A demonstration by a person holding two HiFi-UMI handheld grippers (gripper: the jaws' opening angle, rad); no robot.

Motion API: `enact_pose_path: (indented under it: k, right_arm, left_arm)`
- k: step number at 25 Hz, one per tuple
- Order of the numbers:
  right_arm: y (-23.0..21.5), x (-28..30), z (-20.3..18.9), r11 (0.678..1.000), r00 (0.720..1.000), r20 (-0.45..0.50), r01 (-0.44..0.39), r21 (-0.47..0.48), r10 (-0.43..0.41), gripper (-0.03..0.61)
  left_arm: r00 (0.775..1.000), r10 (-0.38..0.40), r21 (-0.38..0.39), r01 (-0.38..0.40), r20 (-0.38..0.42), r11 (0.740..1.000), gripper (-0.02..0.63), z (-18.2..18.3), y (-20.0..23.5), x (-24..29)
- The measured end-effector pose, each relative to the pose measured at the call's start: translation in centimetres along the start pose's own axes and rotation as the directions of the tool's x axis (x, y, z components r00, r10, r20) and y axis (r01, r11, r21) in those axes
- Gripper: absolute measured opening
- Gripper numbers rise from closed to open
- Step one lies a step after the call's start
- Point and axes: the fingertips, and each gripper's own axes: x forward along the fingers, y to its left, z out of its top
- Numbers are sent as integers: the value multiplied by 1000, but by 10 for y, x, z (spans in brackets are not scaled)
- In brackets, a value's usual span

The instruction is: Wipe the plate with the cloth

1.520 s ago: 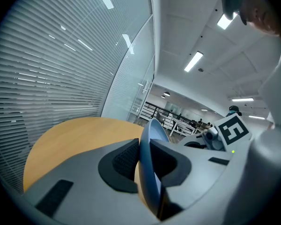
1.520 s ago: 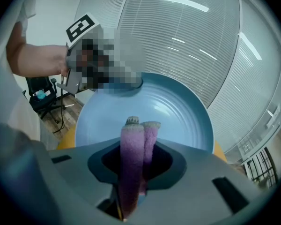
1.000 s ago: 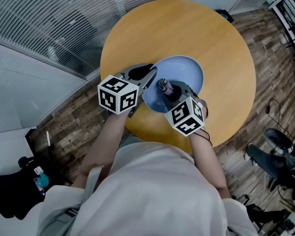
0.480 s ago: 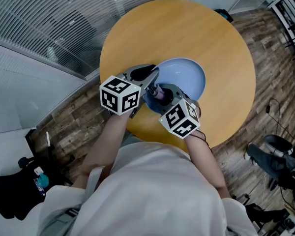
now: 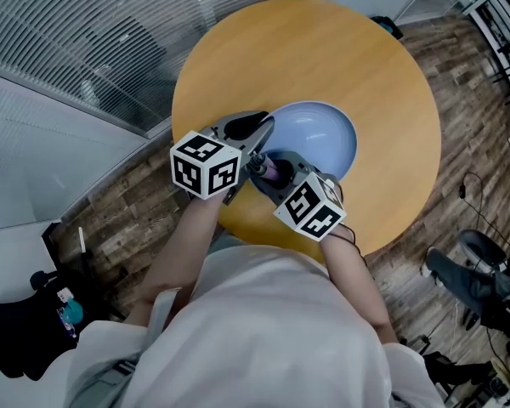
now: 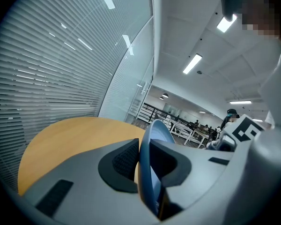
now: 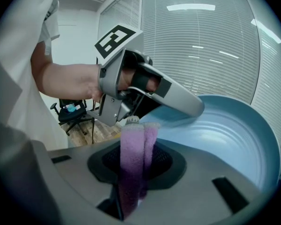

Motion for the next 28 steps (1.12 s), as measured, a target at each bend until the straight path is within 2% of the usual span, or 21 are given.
enact_pose_path:
  k: [5,14,28]
  right_arm:
    - [-10,-4,-10,998,998,-28,57,-13,-57,104]
    - [-42,-25,-31,984,984,-52,172,50,-169,106]
    - [-90,-61,-71,932,934,-154,343,117,-324,106]
  left_arm:
    - [1000,3,2,-3,4,1000,57,1,1,-3]
    - [1000,10,1,-10,17,1000,57,6,4,-8]
    - [1000,30,56,-30,6,998,58,12,6,-13]
